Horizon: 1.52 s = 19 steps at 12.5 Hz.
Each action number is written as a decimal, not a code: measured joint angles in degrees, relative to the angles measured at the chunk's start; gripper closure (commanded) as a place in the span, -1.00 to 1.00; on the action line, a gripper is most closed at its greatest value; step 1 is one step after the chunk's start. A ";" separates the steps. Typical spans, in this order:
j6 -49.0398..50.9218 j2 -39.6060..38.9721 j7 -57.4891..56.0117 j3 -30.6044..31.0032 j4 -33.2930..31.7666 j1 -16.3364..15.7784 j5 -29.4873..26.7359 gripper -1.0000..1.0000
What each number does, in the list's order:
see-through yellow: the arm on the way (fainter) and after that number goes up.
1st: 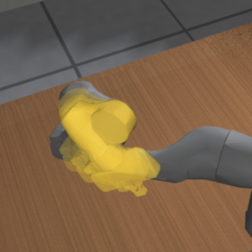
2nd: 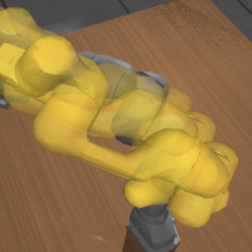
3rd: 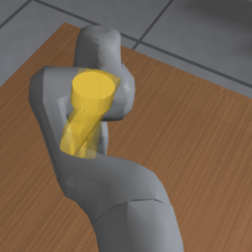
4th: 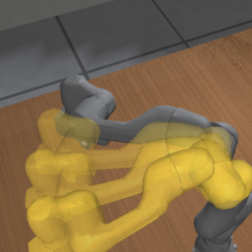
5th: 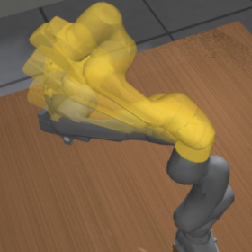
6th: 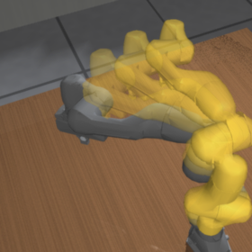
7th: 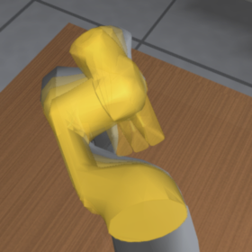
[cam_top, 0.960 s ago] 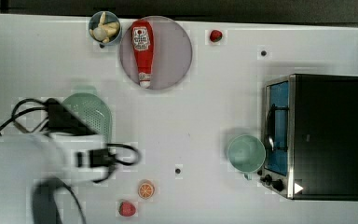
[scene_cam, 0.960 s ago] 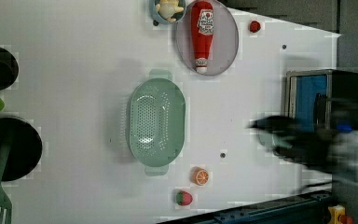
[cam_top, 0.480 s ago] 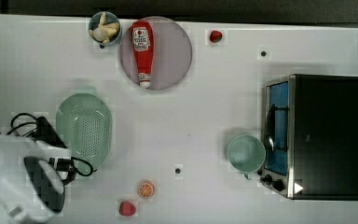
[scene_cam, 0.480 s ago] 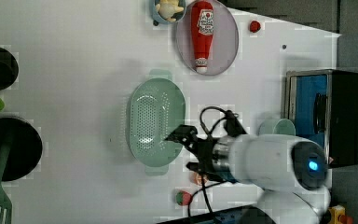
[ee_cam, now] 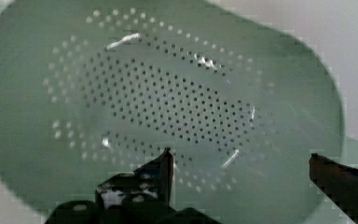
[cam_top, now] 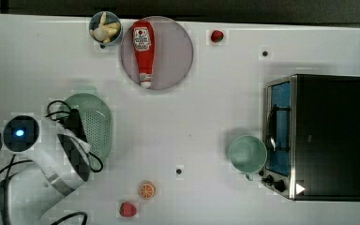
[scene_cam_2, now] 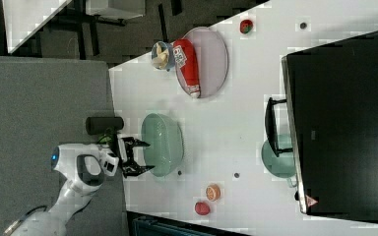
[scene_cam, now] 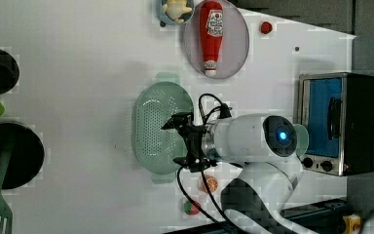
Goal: Drag strainer left to right.
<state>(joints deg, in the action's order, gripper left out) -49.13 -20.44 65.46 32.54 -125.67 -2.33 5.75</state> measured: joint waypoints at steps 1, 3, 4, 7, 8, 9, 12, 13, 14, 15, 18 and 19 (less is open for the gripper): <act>-3.22 -1.97 2.07 -0.67 -0.11 -0.22 1.86 -1.00; -6.32 -6.06 6.38 -1.51 0.56 -0.63 2.36 -1.00; -6.74 -7.74 7.83 -2.49 0.78 -1.43 3.56 -1.00; -9.79 -9.86 8.90 -4.88 -0.45 -2.77 4.07 -1.00; -10.63 -10.20 9.29 -4.98 -0.34 -2.41 3.72 -1.00; -10.74 -10.20 9.34 -5.39 -0.34 -2.16 4.49 -1.00; -11.69 -10.42 9.46 -8.23 -0.90 -2.55 6.21 -1.00; -11.30 -10.48 9.46 -8.92 -0.56 -2.40 6.10 -1.00; -11.58 -10.67 9.68 -9.06 -0.45 -2.00 6.09 -1.00; -12.09 -10.84 10.18 -9.06 -0.22 -1.57 6.09 -1.00; -12.65 -9.92 10.58 -10.17 -0.45 -1.36 5.74 -1.00; -12.42 -9.50 10.63 -10.16 -0.90 -1.20 6.44 -1.00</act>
<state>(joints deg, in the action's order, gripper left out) -61.55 -29.93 76.10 22.38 -126.57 -3.53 12.19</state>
